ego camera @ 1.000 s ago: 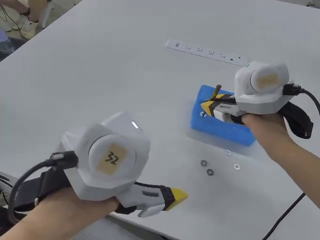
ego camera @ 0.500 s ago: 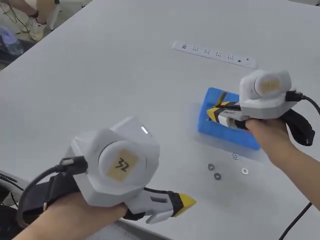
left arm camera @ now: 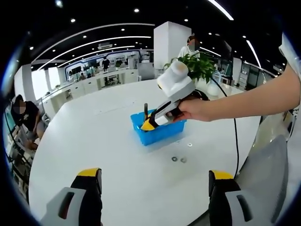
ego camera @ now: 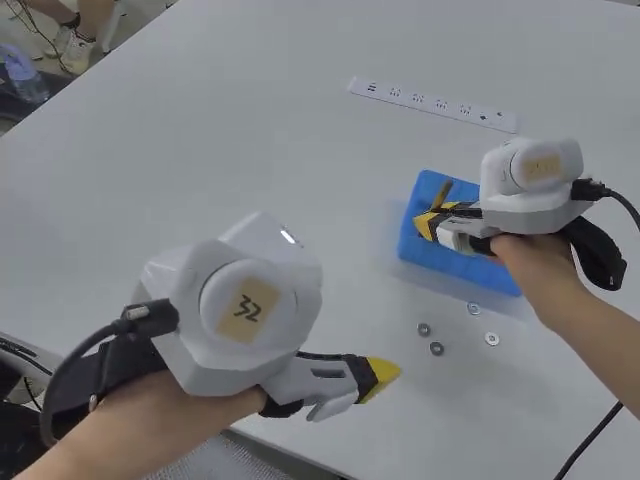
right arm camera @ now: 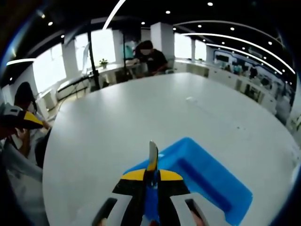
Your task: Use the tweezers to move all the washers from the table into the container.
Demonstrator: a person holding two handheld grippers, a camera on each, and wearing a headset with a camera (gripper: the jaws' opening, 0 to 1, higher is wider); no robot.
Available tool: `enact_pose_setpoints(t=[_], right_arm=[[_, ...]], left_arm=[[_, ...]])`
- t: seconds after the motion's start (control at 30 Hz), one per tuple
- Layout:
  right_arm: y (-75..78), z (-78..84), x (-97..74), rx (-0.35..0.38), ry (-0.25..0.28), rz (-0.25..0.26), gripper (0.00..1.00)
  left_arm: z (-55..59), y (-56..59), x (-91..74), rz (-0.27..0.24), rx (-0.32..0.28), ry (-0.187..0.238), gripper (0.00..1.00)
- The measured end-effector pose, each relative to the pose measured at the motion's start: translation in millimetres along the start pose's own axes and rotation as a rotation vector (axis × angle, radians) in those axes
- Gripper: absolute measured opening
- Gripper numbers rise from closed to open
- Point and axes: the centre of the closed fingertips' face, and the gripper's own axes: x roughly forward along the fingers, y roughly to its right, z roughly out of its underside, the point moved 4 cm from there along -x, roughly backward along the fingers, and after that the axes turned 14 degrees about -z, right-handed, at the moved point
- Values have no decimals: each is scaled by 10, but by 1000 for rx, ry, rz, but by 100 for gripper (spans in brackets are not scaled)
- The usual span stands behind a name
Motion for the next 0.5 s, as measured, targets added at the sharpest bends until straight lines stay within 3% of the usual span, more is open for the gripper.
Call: enact_pose_setpoints(t=[0.23,0.33,0.4,0.47,0.5], right_arm=[[-11,-3,13,-17,-10,2,4],[-5,4,13,-9,-7,0,4],[11,6,13,-5,-6,-1,4],[20,7,15,-1,-5,-1,4],[15,4,9,3,-4,-1,4]], left_arm=[[16,-1,-22,-3,-12,-17,99],[-4,-12,-38,7,-57,-19,99],[-43,-32,-57,2,-83,0,99],[-51,-54,-75,-11,-77,-2,87],[-80,-115,-79,-54,-40,28,80]])
